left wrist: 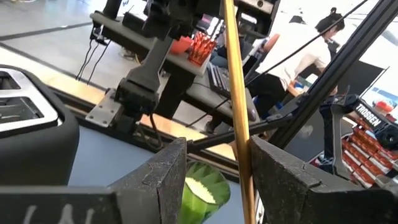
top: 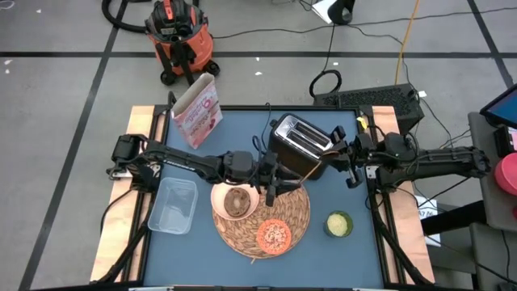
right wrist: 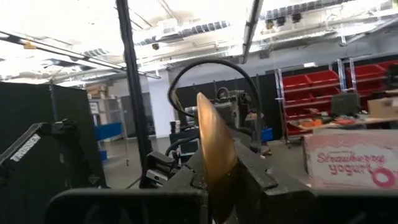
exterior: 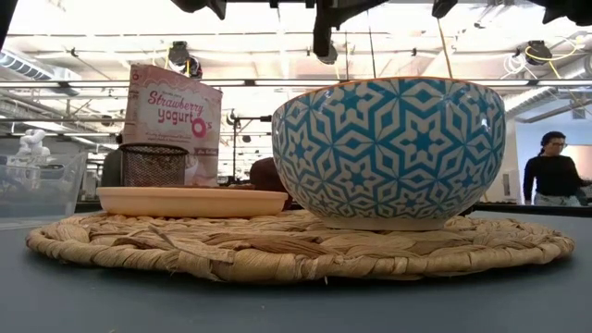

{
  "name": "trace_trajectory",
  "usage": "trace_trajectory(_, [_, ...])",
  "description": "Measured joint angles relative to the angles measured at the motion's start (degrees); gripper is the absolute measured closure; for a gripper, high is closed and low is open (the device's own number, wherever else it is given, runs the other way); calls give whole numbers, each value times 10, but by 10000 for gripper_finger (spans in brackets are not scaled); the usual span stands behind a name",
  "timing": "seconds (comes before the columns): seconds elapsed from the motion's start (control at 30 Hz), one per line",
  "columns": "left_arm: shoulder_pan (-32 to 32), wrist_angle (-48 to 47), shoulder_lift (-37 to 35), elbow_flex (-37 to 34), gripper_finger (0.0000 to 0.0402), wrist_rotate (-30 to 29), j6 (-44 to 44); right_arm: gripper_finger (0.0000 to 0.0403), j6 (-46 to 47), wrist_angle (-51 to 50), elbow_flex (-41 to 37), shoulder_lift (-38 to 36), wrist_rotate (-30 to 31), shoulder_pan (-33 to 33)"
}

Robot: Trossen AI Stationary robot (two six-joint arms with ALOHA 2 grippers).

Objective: Arrange a breakfast setting
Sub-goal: Put the gold spoon on the placemat beside the orange bowl

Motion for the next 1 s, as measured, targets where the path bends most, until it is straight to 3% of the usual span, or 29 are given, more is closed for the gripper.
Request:
trace_trajectory(0.1, [4, -11, 0, 0, 222, 17, 3, 380, 1, -26, 0, -14, 11, 0])
trace_trajectory(0.33, [36, -34, 0, 0, 222, 134, -30, 381, 62, -79, 1, -45, 8, 0])
trace_trajectory(0.53, [61, -76, 0, -1, 222, 171, -43, 381, 75, -113, 1, -60, 8, 0])
trace_trajectory(0.83, [89, -193, -35, -2, 222, 169, -9, 381, 142, -182, 1, -61, 10, 0])
trace_trajectory(1.0, [92, -304, -94, -2, 222, 110, 51, 381, 188, -189, 1, -60, 11, 0])
